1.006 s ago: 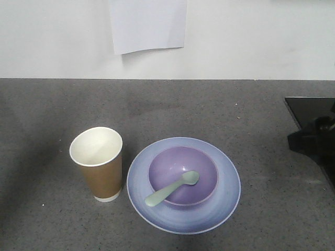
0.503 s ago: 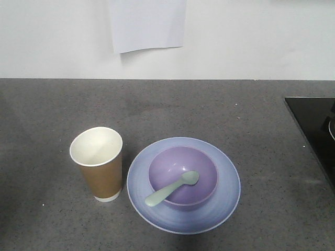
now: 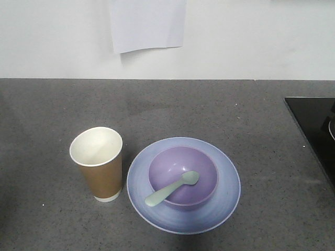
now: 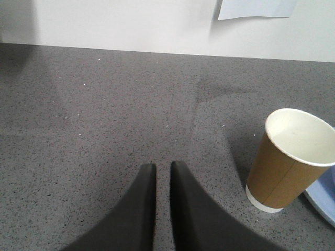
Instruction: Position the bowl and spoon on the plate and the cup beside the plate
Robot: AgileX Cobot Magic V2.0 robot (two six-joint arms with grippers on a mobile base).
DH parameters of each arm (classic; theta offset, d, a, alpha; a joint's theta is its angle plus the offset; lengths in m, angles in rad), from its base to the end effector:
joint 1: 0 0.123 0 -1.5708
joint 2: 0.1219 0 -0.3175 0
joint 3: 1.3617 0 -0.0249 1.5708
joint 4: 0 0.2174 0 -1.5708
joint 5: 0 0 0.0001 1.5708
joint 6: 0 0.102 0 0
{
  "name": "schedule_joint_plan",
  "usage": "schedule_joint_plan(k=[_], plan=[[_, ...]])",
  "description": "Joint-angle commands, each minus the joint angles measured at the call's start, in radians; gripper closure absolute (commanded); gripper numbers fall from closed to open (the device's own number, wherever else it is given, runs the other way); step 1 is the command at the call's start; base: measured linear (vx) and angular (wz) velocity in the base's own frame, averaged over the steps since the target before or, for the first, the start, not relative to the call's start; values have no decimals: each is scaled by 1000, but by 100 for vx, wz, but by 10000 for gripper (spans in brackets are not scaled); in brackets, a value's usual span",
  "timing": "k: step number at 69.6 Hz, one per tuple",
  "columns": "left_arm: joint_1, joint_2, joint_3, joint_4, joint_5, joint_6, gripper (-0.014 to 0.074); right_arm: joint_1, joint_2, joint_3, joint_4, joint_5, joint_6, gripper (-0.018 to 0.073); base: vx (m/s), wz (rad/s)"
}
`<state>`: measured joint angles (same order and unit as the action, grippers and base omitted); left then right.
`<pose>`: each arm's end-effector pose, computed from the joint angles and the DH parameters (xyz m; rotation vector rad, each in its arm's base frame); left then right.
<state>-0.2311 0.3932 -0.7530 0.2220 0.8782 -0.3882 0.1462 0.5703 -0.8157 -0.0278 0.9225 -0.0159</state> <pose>0.0047 0.0167 0.3548 -0.1237 1.9821 -0.1392 0.0376 0.0032 0.3634 -0.1803 2.1531 0.0415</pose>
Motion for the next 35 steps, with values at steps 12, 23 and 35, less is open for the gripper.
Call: schedule_joint_plan(k=[12,23,35], plan=[[-5,9,-22,11,-64,-6,604,-5,4,-24,-10,-58,-1,569,0,0],[-5,9,-22,11,-52,-6,604,-5,4,-24,-10,-58,-1,569,0,0],[-5,9,-22,11,-52,-6,604,-5,4,-24,-7,-58,-1,570,0,0]])
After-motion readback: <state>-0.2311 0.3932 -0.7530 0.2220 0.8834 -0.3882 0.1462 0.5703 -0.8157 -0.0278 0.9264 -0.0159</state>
